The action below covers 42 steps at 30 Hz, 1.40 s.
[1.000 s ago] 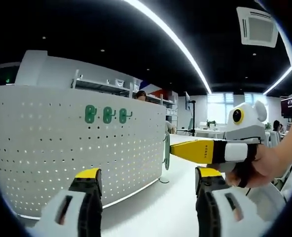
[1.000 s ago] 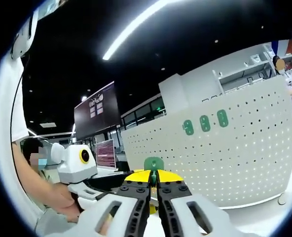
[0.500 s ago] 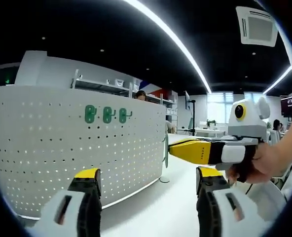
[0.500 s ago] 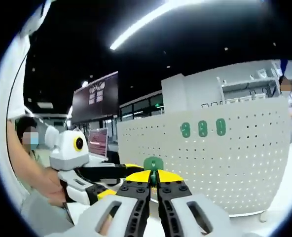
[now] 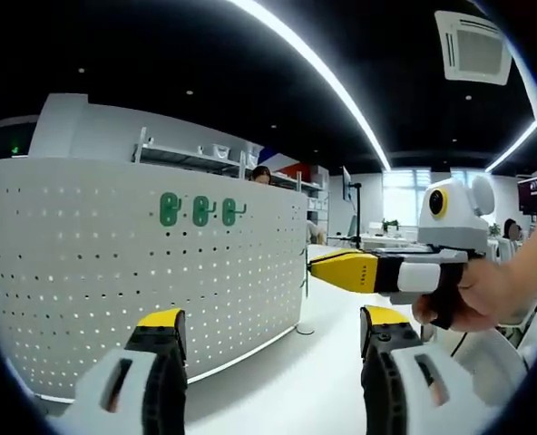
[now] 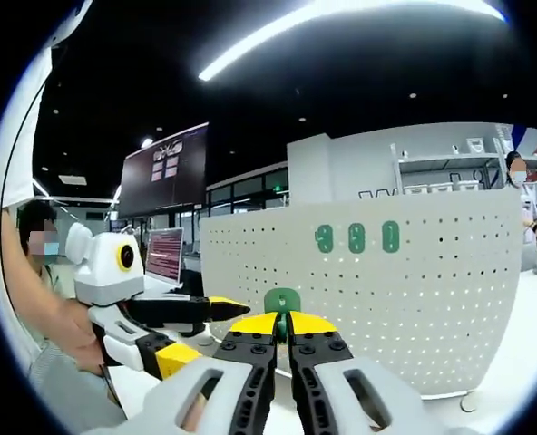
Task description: Insert the hook assembly into the mounting plate slot until the hook locks in place.
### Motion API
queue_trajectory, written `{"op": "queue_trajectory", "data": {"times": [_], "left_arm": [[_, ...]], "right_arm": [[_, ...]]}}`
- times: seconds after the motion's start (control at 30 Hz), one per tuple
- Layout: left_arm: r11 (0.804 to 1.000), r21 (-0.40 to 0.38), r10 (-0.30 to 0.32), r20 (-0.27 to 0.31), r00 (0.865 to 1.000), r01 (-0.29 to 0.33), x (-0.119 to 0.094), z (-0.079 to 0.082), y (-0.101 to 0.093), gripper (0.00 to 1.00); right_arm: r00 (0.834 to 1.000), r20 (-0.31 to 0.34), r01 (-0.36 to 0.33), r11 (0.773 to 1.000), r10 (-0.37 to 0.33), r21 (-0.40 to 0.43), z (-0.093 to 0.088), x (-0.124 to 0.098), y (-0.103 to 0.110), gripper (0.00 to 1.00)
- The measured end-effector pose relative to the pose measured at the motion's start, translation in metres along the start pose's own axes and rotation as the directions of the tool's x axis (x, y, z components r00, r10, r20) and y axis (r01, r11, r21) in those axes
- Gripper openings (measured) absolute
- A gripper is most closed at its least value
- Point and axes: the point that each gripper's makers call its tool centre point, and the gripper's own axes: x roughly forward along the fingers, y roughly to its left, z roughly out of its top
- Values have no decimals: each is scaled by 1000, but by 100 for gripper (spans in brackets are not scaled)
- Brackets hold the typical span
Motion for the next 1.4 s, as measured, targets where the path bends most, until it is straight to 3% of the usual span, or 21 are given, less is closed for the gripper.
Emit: {"op": "queue_trajectory", "data": {"times": [0.37,1.4], "left_arm": [[999,-1,42,-1,999,-42,-11,-1,16,79],[993,3,116,0,993,-116,-34,1,42,77]], "right_arm": [[997,3,72,997,-72,34,9,8,-27,2],[967,25,253,966,-253,-44,51,25,-113,2]]}}
